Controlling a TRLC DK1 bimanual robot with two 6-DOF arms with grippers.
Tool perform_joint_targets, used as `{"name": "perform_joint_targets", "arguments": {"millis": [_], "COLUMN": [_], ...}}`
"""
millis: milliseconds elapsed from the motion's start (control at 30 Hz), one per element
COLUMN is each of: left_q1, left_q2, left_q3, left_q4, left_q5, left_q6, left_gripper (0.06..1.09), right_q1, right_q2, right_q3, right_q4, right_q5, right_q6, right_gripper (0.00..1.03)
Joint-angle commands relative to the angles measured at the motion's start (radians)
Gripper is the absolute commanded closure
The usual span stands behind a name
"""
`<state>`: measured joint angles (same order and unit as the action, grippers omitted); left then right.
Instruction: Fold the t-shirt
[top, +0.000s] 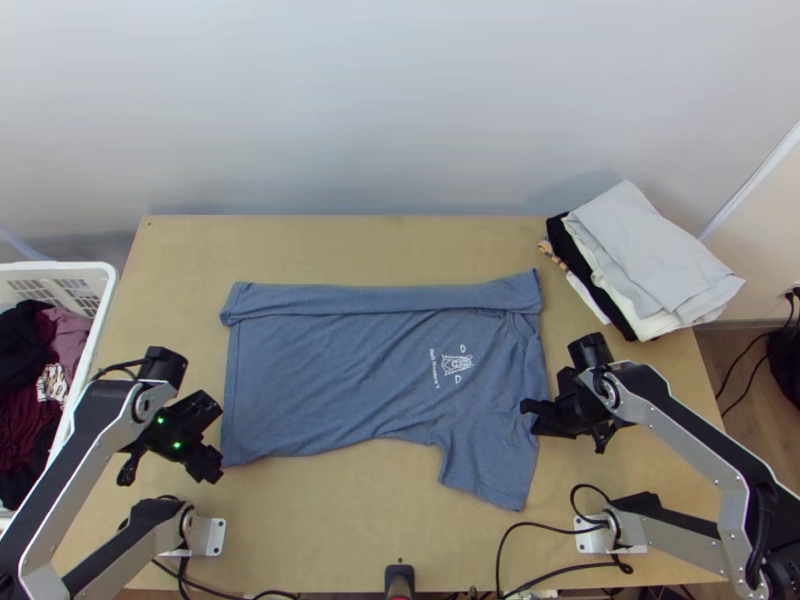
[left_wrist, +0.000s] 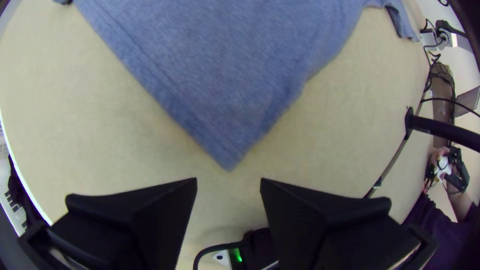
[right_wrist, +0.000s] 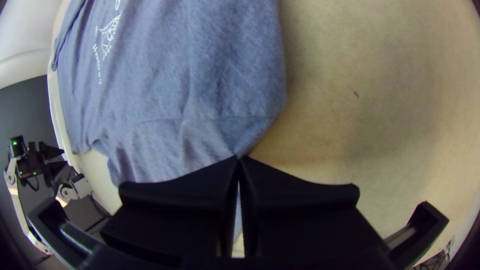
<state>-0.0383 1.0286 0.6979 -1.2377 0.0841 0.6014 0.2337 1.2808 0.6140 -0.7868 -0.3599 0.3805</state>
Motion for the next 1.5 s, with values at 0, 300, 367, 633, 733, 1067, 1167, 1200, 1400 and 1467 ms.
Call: {"name": "perform_joint_targets", "arguments": {"millis": [0,300,367,633,733,1067,1167,1200,1400,1467], "left_q1": [-0.018,-0.040,-0.049,-0.063,-0.028,0.239,0.279,0.281,0.259,0.252], "left_q2": [0.042,0.151,0.171,0.195,0.188,0.183,0.186,0.185,0.162,0.162], "left_q3": [-0.038,-0.069,-0.081,-0.118,-0.117,-0.064,-0.048,-0.043,0.020,0.048], "left_q4": [0.035,0.110,0.115,0.190,0.193,0.188,0.188,0.188,0.195,0.213], "left_q5": [-0.021,-0.021,-0.021,-0.017,-0.009,-0.007,-0.007,-0.007,0.049,0.075], "left_q6": [-0.012,-0.040,-0.040,-0.046,-0.028,0.158,0.176,0.176,0.087,0.041], "left_gripper": [0.33,0.32,0.32,1.05,1.04,1.04,1.04,1.04,1.04,1.04], "right_q1": [0.006,0.004,0.003,-0.004,-0.013,-0.100,-0.129,-0.132,-0.105,-0.096], "right_q2": [-0.011,-0.008,-0.008,-0.009,-0.014,-0.012,-0.012,-0.015,-0.074,-0.101], "right_q3": [-0.019,-0.023,-0.025,-0.025,-0.026,-0.036,-0.031,-0.030,0.003,0.027], "right_q4": [-0.002,-0.002,-0.002,-0.002,-0.003,-0.008,-0.008,-0.011,-0.035,-0.052], "right_q5": [-0.004,-0.004,-0.004,-0.001,0.001,0.072,0.091,0.090,0.088,0.088], "right_q6": [-0.017,-0.017,-0.017,-0.023,-0.031,-0.135,-0.158,-0.163,-0.155,-0.153], "right_gripper": [1.00,1.00,1.00,1.00,1.00,1.00,1.00,1.00,1.00,1.00]}}
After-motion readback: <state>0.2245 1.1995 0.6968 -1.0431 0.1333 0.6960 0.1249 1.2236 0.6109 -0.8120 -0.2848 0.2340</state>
